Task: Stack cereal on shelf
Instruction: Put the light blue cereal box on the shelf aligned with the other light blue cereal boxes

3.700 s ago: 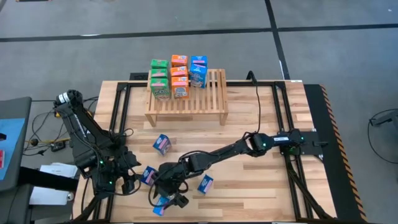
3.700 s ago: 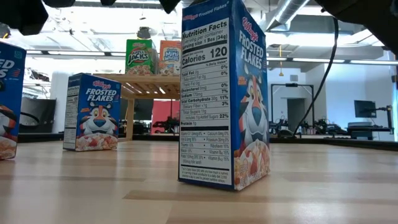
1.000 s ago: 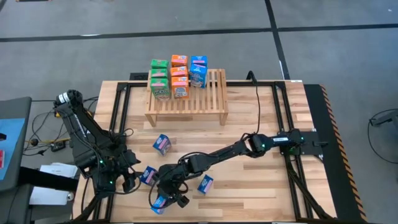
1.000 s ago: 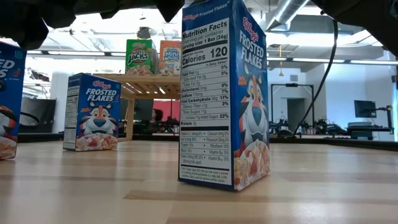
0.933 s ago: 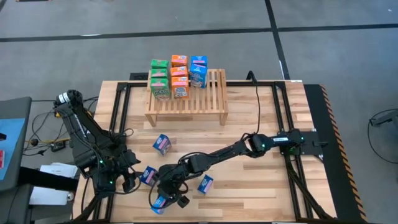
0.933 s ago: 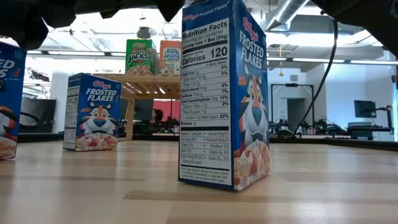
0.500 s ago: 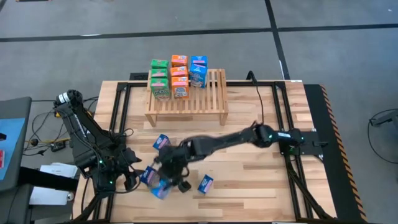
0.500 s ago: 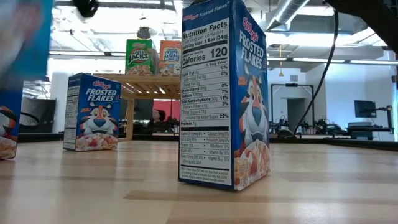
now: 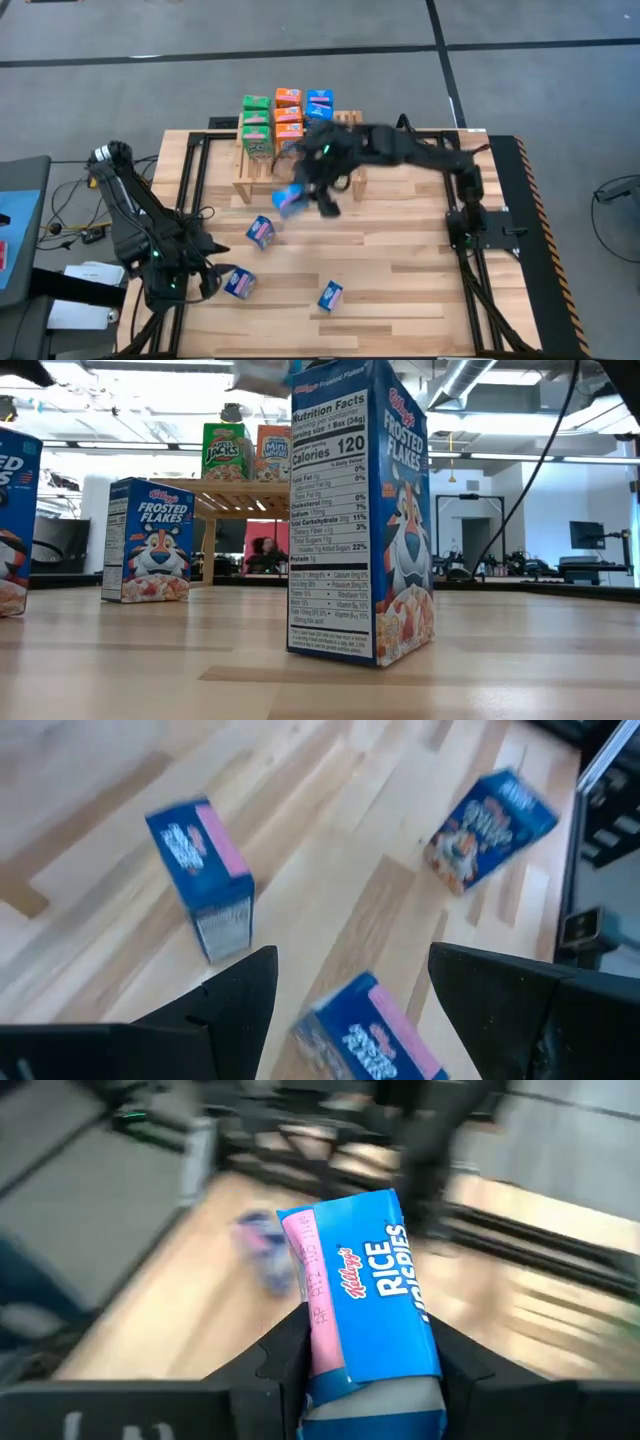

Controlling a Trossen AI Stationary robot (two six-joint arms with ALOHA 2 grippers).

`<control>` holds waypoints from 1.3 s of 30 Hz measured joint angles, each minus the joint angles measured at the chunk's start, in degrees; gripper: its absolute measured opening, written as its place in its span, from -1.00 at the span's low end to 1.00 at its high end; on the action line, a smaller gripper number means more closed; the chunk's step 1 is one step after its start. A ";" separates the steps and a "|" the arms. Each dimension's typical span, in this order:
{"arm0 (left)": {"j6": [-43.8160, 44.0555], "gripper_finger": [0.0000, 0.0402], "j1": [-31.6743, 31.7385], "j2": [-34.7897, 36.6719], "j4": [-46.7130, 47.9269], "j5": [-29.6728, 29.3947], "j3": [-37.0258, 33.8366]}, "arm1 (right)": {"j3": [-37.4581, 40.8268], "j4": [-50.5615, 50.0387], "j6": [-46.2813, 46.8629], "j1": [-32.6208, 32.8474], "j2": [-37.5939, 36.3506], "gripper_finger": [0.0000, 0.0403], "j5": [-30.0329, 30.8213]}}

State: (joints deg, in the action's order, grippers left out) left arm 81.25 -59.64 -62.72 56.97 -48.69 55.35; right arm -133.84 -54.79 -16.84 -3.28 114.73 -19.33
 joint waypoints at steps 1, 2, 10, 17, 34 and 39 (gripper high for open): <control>-0.35 0.24 0.00 0.84 0.00 -0.75 0.00 | -0.01 -0.46 0.00 -1.28 -0.75 -0.24 1.44; -0.96 0.24 0.00 1.66 0.02 -1.46 0.00 | -0.02 -1.29 0.10 -2.57 -1.50 -0.24 2.79; -7.35 0.24 0.00 8.09 0.00 -3.82 0.02 | 0.19 -8.33 6.26 -13.60 -2.57 -0.24 4.68; -14.20 0.24 0.00 12.48 0.09 -8.43 0.02 | 0.04 -8.36 7.37 -17.41 -3.31 -0.24 4.79; -20.37 0.24 0.00 20.31 0.38 -23.15 0.02 | 0.89 -24.22 1.29 -25.32 -12.69 -0.24 2.92; -20.97 0.24 0.00 21.64 0.40 -26.32 0.02 | 11.96 -13.66 0.01 -25.71 -14.53 -0.24 -2.12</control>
State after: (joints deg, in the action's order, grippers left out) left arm 60.27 -59.64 -41.09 57.36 -75.01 55.37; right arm -121.88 -68.45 -16.83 -28.98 100.19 -21.45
